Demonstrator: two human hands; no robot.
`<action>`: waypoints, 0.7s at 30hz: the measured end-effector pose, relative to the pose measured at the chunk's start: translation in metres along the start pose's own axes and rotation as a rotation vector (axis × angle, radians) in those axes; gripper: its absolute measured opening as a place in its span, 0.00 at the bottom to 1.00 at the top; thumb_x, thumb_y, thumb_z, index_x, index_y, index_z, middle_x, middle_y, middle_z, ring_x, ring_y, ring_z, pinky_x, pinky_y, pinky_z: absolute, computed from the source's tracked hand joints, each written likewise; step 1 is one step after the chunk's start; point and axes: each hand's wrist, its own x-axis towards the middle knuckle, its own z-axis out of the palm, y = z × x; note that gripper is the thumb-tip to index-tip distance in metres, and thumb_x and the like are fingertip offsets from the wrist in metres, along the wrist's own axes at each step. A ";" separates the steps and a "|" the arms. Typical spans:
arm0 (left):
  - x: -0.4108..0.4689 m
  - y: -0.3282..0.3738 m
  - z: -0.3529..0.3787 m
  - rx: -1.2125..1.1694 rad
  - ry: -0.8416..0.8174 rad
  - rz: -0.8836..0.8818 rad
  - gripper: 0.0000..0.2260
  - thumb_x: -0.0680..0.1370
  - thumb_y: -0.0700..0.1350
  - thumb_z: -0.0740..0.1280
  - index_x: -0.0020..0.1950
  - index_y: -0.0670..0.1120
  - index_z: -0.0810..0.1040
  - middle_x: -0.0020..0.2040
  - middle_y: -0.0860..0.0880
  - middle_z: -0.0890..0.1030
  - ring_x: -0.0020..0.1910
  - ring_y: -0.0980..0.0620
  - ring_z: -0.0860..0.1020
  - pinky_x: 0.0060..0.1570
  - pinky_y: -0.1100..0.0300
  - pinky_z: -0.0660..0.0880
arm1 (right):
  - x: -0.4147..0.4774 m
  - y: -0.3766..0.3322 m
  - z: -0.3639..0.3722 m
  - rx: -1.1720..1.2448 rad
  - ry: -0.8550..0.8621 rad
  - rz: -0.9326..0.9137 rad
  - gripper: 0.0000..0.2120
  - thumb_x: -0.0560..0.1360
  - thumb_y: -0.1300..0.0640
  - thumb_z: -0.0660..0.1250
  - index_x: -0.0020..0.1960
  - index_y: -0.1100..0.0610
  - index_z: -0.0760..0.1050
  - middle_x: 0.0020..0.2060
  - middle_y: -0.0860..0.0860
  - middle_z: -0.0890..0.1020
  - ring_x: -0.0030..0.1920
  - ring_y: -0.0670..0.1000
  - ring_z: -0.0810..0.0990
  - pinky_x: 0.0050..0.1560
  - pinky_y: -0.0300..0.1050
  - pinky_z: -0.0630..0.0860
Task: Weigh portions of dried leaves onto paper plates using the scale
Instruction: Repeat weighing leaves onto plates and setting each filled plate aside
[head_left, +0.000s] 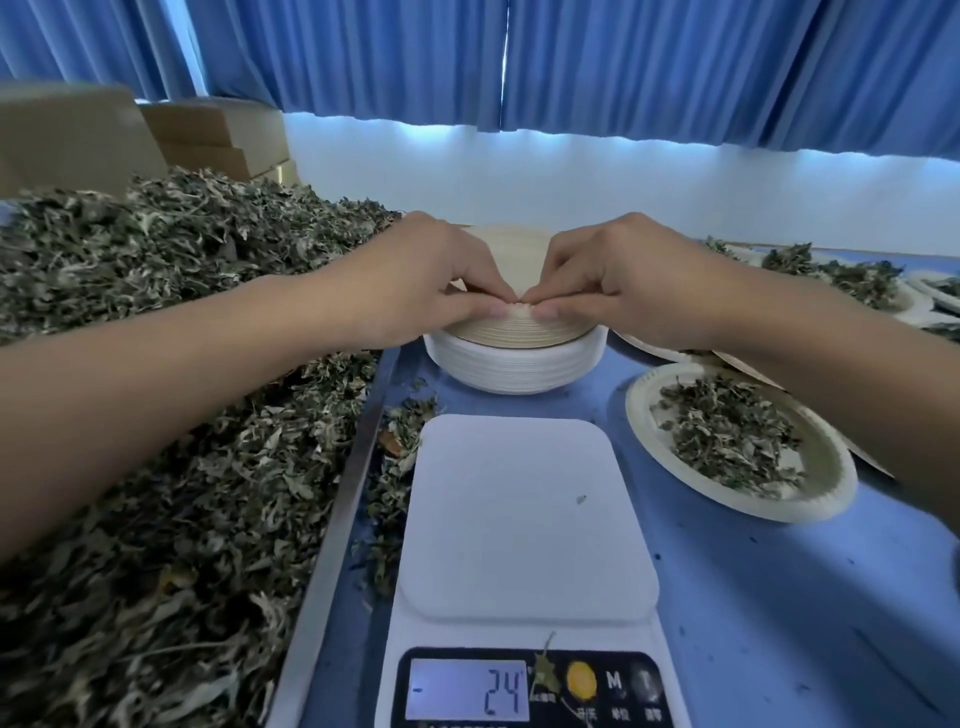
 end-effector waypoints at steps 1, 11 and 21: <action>0.000 0.000 0.000 0.002 -0.007 0.005 0.07 0.79 0.46 0.72 0.56 0.50 0.87 0.51 0.54 0.85 0.51 0.55 0.82 0.56 0.52 0.75 | 0.000 0.000 -0.001 -0.001 -0.004 -0.008 0.09 0.80 0.51 0.69 0.58 0.46 0.86 0.49 0.45 0.82 0.50 0.51 0.80 0.53 0.59 0.76; 0.001 0.004 -0.003 0.025 -0.043 0.034 0.09 0.80 0.44 0.71 0.58 0.46 0.86 0.53 0.51 0.86 0.52 0.52 0.82 0.59 0.53 0.74 | -0.005 -0.013 -0.004 -0.430 0.000 -0.107 0.16 0.85 0.47 0.56 0.64 0.42 0.80 0.52 0.44 0.80 0.52 0.53 0.78 0.45 0.50 0.74; 0.002 0.004 -0.003 0.012 -0.043 0.017 0.08 0.79 0.44 0.71 0.57 0.47 0.87 0.52 0.53 0.86 0.52 0.54 0.82 0.58 0.54 0.74 | -0.002 -0.014 -0.001 -0.567 -0.025 -0.148 0.25 0.82 0.43 0.46 0.63 0.45 0.80 0.52 0.45 0.79 0.51 0.54 0.78 0.41 0.48 0.72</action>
